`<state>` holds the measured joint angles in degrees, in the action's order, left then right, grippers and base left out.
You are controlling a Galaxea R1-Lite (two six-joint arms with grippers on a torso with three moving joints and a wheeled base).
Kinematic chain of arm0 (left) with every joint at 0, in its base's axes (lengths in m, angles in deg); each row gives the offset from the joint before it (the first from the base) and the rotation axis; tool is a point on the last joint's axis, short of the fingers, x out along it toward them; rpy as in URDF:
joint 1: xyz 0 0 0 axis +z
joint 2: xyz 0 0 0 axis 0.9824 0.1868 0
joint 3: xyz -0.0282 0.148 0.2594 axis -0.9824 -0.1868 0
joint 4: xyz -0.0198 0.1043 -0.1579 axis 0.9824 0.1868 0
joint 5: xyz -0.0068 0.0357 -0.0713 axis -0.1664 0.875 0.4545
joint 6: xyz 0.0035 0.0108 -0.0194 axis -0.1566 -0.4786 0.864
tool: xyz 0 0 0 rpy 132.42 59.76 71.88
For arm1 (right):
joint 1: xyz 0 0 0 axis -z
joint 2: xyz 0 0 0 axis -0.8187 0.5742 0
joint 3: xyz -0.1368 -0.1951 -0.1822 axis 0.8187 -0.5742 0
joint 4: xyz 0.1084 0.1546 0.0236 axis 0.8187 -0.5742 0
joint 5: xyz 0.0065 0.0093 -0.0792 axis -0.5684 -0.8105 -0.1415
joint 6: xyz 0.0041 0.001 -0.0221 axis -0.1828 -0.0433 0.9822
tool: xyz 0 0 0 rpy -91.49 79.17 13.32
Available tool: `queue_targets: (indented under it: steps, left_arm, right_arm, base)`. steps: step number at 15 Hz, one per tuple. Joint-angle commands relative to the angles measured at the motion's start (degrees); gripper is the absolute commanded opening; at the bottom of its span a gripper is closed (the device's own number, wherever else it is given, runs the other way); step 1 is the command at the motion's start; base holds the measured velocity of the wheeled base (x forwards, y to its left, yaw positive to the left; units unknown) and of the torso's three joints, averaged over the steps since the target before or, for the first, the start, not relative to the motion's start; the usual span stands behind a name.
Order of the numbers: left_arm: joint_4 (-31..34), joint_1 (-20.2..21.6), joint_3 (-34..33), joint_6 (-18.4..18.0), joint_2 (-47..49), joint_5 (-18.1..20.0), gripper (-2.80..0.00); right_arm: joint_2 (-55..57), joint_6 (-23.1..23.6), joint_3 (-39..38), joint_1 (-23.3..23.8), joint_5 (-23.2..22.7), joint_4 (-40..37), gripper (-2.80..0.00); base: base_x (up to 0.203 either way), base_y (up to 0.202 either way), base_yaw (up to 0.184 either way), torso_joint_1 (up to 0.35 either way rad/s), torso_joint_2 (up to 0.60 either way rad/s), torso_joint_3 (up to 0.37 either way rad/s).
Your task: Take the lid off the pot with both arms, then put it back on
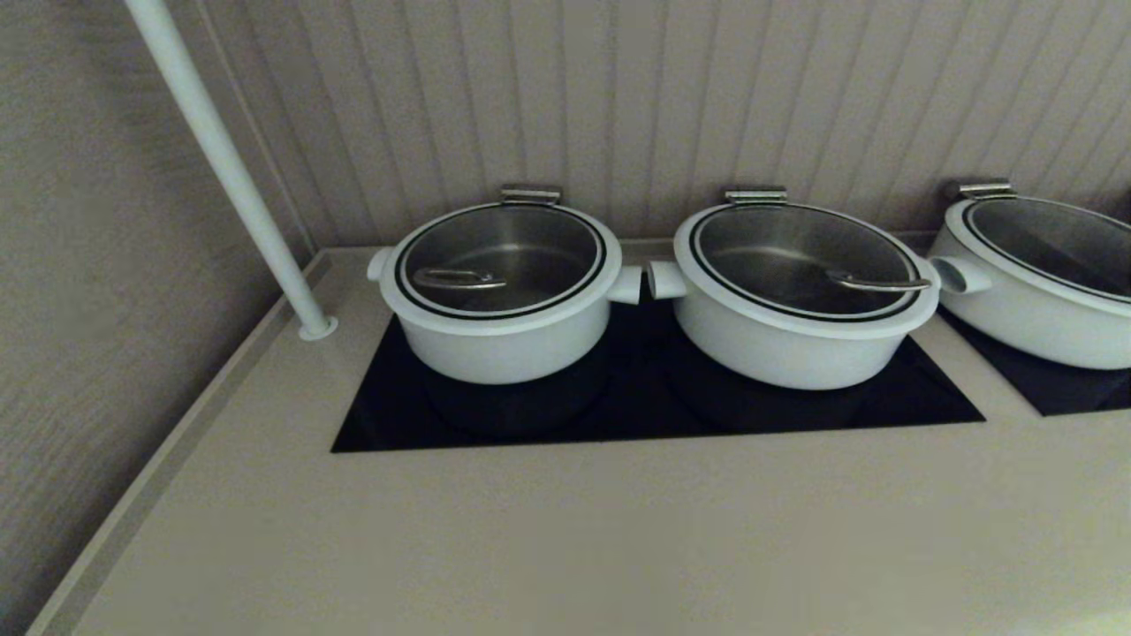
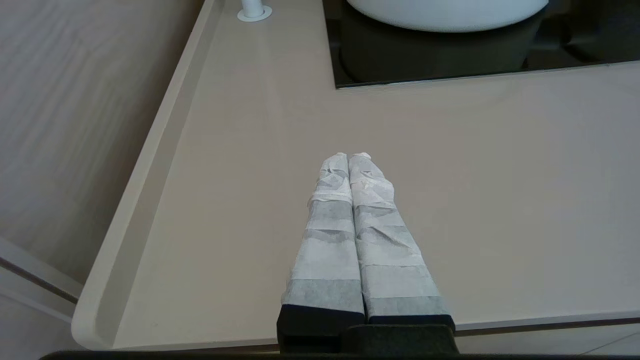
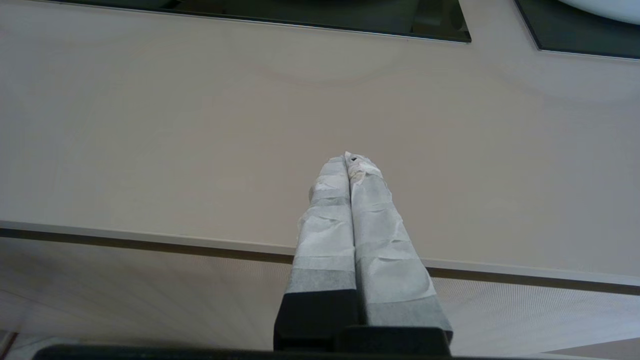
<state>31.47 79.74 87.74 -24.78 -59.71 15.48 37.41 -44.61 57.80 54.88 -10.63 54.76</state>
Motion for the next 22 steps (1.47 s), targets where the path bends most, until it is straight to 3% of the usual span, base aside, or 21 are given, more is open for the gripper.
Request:
queue_targets:
  steps: [1,22]
  left_arm:
    - [0.02,0.02,0.06,0.23,-0.05,-0.08,-2.8]
    - [-0.06,-0.25,-0.03,1.11,-0.05,-0.17,-2.8]
  right_arm:
    - [0.09,0.13,0.0,-0.01,-0.05,-0.05,-2.8]
    - [0.09,-0.04,-0.27,-0.01,0.03,0.48,-2.8]
  base:
    - [0.0,0.0,0.0,0.0,0.0,0.0]
    - [0.0,0.0,0.0,0.0,0.0,0.0]
